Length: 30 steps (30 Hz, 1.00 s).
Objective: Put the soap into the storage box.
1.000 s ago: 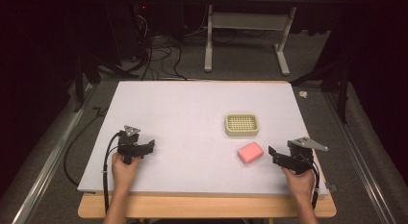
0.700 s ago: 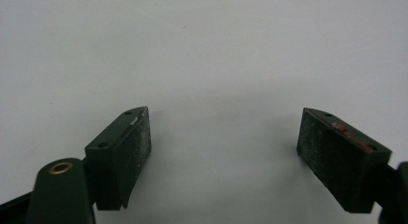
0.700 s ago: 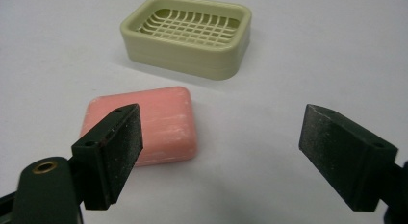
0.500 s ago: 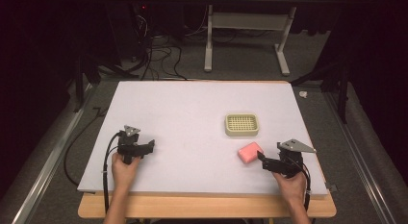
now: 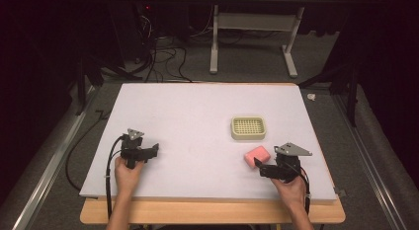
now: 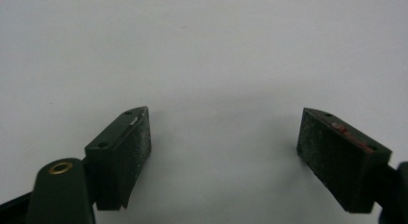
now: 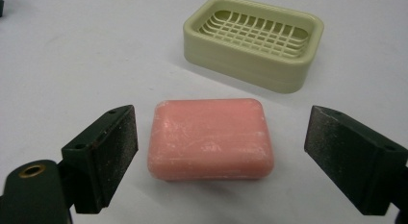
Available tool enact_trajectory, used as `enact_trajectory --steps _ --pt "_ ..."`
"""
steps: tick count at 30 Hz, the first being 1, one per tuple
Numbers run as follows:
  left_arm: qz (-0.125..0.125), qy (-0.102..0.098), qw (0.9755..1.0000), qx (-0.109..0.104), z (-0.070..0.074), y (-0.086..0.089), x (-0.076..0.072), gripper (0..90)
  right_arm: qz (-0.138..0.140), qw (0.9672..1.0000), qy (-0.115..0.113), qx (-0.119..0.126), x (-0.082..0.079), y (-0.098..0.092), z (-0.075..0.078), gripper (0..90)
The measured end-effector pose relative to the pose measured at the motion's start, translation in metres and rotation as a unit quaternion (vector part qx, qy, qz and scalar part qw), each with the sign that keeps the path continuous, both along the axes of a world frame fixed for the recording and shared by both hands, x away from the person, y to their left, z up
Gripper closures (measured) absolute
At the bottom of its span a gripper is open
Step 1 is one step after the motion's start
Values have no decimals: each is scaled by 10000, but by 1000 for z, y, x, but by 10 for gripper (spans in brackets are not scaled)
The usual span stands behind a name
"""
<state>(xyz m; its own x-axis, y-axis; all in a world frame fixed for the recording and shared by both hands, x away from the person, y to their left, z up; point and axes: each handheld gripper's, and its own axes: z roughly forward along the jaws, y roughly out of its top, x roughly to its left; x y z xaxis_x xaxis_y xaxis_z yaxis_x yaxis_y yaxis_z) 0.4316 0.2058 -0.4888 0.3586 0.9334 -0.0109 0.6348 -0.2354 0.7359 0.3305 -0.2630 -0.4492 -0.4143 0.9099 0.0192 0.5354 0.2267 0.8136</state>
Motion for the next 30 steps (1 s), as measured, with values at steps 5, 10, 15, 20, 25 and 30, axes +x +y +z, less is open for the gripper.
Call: enact_trajectory --steps 5,10,15,20,25,30 --pt "1 1 10000 -2 0 0 0 199 91 9998 89 -135 5 9 -3 120" --pt "7 -7 10000 -2 0 0 0 199 87 9996 198 -199 11 13 -9 119" --pt "1 1 10000 -5 0 0 0 199 46 9992 236 -305 16 18 -14 117" --pt "0 1 10000 -2 0 0 0 199 31 9985 300 -452 20 21 -18 117" --pt "7 -7 10000 -1 0 0 0 198 -4 9975 471 -525 25 21 -24 117" --pt "7 -12 10000 5 0 0 0 198 -22 9966 595 -562 27 22 -27 116"
